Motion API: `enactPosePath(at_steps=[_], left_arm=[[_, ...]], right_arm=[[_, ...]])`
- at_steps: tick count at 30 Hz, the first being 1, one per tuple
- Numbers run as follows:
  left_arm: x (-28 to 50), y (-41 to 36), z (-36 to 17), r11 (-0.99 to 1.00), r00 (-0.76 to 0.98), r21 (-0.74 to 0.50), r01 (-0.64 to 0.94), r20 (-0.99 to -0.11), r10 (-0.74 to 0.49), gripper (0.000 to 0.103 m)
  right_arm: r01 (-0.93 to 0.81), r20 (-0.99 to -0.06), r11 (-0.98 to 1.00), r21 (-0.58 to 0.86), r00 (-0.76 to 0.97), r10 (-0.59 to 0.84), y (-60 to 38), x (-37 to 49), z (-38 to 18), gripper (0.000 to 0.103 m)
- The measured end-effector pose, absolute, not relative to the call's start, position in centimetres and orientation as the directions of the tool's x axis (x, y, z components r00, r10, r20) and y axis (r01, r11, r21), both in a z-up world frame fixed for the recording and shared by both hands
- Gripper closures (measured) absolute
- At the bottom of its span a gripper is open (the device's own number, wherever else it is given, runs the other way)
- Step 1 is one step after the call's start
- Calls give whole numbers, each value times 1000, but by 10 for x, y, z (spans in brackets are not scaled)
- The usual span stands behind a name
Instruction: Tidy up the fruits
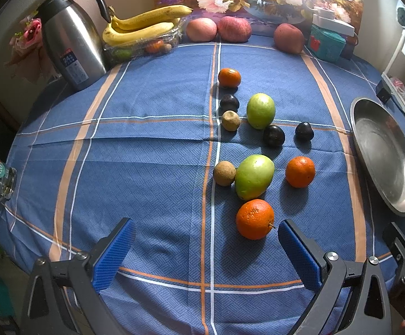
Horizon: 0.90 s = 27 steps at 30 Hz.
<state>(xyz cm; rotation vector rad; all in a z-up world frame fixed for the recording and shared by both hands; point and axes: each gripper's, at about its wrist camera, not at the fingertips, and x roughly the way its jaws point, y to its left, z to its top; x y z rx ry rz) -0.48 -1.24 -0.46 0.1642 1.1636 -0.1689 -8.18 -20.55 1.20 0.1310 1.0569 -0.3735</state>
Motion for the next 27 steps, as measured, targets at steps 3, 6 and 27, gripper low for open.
enactPosePath(at_steps=[3, 6, 27], left_arm=[[-3, -10, -4, 978, 385, 25, 207, -921, -57, 0], [-2, -7, -2, 978, 379, -12, 207, -921, -91, 0], [39, 38, 8, 969, 448, -88, 230, -875, -185, 0]], right_arm=[[358, -871, 930, -80, 430, -240, -204, -81, 11, 0], [359, -870, 931, -68, 436, -232, -204, -81, 10, 0], [168, -894, 986, -16, 439, -89, -169, -42, 4, 0]])
